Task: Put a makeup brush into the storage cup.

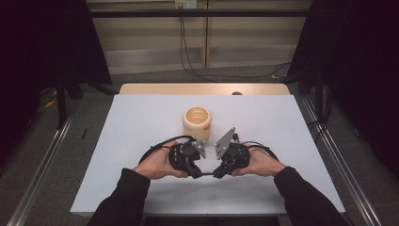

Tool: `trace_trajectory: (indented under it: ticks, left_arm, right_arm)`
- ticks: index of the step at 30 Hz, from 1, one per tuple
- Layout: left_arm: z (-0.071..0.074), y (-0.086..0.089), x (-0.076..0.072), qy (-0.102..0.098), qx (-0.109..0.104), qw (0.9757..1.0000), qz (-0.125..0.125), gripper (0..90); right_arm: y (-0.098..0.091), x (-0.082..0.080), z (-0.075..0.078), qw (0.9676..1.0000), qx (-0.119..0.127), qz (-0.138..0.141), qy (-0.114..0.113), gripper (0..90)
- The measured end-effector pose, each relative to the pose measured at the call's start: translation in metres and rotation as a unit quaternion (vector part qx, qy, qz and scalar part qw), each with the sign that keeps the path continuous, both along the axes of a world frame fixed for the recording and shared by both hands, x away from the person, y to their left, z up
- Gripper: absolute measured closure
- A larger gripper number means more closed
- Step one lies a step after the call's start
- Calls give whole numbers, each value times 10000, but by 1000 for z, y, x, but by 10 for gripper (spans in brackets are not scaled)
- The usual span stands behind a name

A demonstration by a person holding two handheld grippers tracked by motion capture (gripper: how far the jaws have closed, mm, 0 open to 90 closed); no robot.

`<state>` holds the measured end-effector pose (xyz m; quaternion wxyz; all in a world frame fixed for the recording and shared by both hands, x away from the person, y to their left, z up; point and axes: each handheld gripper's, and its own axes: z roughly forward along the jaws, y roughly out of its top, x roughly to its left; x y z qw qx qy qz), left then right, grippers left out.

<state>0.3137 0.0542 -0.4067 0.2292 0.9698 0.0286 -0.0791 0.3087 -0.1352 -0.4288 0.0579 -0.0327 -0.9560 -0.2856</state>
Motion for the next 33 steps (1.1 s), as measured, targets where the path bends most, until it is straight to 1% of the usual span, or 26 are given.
trace_trajectory:
  ticks: [1, 2, 3, 4, 5, 6, 8, 10, 11, 12, 13, 15, 16, 18, 19, 20, 21, 23, 24, 26, 27, 28, 29, 30, 31, 33]
  left_arm:
    - [-1, 0, 0, 23, -102, 9999, 89, 771]
    - [-1, 0, 0, -4, -126, 9999, 59, 743]
    - [-1, 0, 1, -59, -194, 9997, 131, 707]
    - [-1, 0, 2, -48, -151, 9998, 123, 648]
    - [-1, 0, 2, -72, -140, 9997, 182, 601]
    - [-1, 0, 3, -157, -153, 9995, 222, 543]
    - [-1, -1, 2, -232, -123, 9994, 234, 429]
    - [-2, -2, 2, -312, -88, 9988, 379, 295]
    - [-3, -3, 1, -342, -115, 9981, 496, 242]
    - [-3, -3, 2, -402, -120, 9978, 518, 181]
    - [-3, -4, 3, -404, -114, 9977, 532, 133]
    - [-3, -3, 5, -427, -153, 9973, 582, 80]
    - [-3, -3, 5, -384, -205, 9973, 591, 63]
    - [-2, -1, 7, -396, -279, 9970, 611, 48]
    - [-2, 1, 8, -376, -368, 9966, 632, 48]
    - [0, 1, 10, -395, -370, 9965, 634, 49]
    - [1, 3, 11, -396, -484, 9953, 740, 48]
    - [2, 6, 12, -388, -623, 9940, 811, 46]
    - [3, 9, 13, -351, -729, 9929, 876, 46]
    - [5, 12, 14, -357, -847, 9906, 1008, 46]
    - [6, 14, 15, -347, -914, 9902, 1002, 46]
    - [8, 17, 16, -398, -987, 9886, 1069, 48]
    - [9, 20, 17, -399, -1106, 9865, 1140, 48]
    - [10, 23, 18, -433, -1235, 9838, 1228, 47]
    - [13, 26, 19, -454, -1280, 9821, 1301, 45]
    - [14, 32, 19, -605, -1392, 9778, 1444, 42]
  right_arm:
    - [0, 0, 0, 10000, -20, -12, 32, 857]
    - [0, 0, 1, 10000, -38, -14, -30, 857]
    - [0, 0, 1, 10000, -16, -3, 7, 857]
    - [-1, 0, 2, 10000, -6, -9, -2, 857]
    - [-1, 0, 2, 10000, 18, -16, -12, 857]
    - [-2, 0, 3, 10000, 25, -33, -1, 857]
    - [-4, 0, 4, 9999, 70, -80, -16, 857]
    - [-4, 1, 5, 9999, 70, -123, -85, 857]
    - [-5, 1, 5, 9999, 110, -114, -65, 857]
    - [-5, 1, 6, 9998, 99, -115, -90, 857]
    - [-5, 1, 6, 9998, 116, -118, -76, 857]
    - [-5, 1, 6, 9998, 99, -125, -101, 857]
    - [-6, 1, 6, 9998, 107, -121, -96, 857]
    - [-6, 1, 6, 9998, 118, -140, -79, 857]
    - [-6, 1, 6, 9998, 122, -157, -74, 857]
    - [-7, 1, 6, 9997, 127, -185, -80, 857]
    - [-7, 2, 6, 9998, 123, -166, -74, 857]
    - [-8, 2, 7, 9997, 135, -195, -80, 857]
    - [-8, 1, 7, 9997, 111, -227, -65, 857]
    - [-9, 2, 7, 9996, 171, -190, -106, 857]
    - [-10, 2, 8, 9995, 160, -264, -120, 857]
    - [-10, 3, 8, 9994, 180, -277, -134, 858]
    - [-11, 3, 8, 9992, 208, -294, -150, 857]
    - [-12, 4, 9, 9990, 232, -338, -163, 857]
    - [-13, 4, 9, 9990, 237, -351, -154, 857]
    - [-15, 5, 10, 9988, 277, -378, -166, 857]
